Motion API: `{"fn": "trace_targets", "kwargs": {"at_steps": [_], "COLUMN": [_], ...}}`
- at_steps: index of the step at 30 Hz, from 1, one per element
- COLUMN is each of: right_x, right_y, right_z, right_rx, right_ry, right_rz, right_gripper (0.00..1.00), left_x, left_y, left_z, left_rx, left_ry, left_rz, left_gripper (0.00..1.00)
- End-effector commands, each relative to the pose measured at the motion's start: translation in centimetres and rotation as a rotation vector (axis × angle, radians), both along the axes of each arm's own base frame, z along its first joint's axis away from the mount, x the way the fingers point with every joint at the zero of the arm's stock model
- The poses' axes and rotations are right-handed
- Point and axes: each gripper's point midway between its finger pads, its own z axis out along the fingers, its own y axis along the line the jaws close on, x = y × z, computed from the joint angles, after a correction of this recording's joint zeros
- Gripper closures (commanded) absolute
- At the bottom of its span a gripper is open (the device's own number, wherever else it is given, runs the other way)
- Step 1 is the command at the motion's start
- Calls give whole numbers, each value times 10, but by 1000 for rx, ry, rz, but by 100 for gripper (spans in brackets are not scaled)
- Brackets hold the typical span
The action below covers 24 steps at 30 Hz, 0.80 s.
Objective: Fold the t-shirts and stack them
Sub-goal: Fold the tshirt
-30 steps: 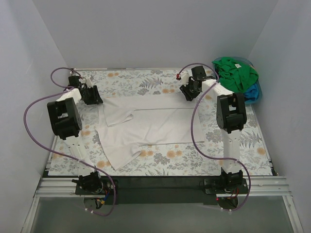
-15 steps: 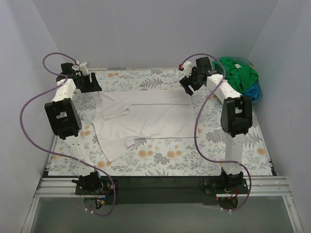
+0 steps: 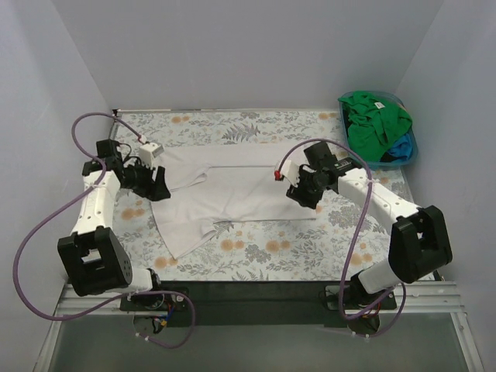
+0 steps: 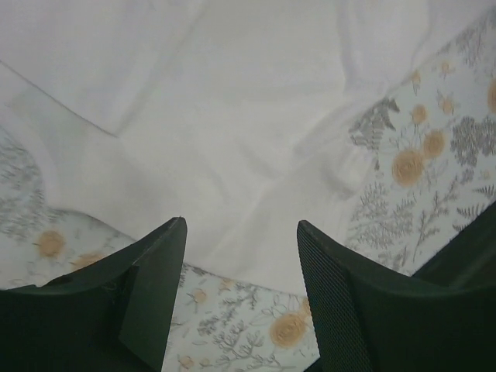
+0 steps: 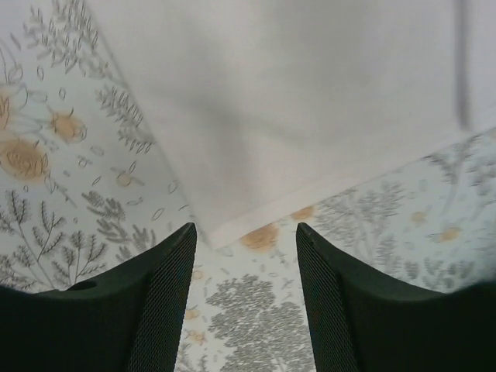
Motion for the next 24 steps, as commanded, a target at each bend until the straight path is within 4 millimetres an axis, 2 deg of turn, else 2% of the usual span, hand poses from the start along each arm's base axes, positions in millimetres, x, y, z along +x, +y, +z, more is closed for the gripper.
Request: {"fn": "trace_targets", "kwargs": {"at_steps": [1, 3, 4, 5, 9, 15, 21, 22, 24], "right_x": [-19, -22, -21, -24, -28, -31, -34, -35, -34], "right_y": [-20, -24, -26, -28, -33, -34, -40, -41, -42], "right_z": [-29, -45, -49, -59, -77, -90, -103, -104, -107], "right_rx": [-110, -133, -138, -147, -179, -192, -223, -225, -230], "right_ry": [37, 26, 20, 23, 18, 18, 30, 33, 39], "right_rz": [13, 10, 9, 4, 3, 2, -5, -6, -15], "right_gripper": [40, 40, 40, 40, 40, 41, 53, 60, 68], "left_x": [-52, -65, -77, -78, -90, -105, -128, -130, -126], "left_y": [-15, -20, -23, -22, -24, -30, -29, -28, -24], "left_z": [-32, -39, -52, -55, -66, -83, -103, -106, -107], "left_rx": [87, 158, 171, 193, 232, 241, 324, 341, 382], "left_ry": [62, 50, 78, 71, 81, 134, 148, 141, 93], "left_rz": [-151, -197, -212, -212, -220, -253, -323, -324, -315], "left_gripper": [43, 43, 43, 43, 43, 43, 42, 42, 42]}}
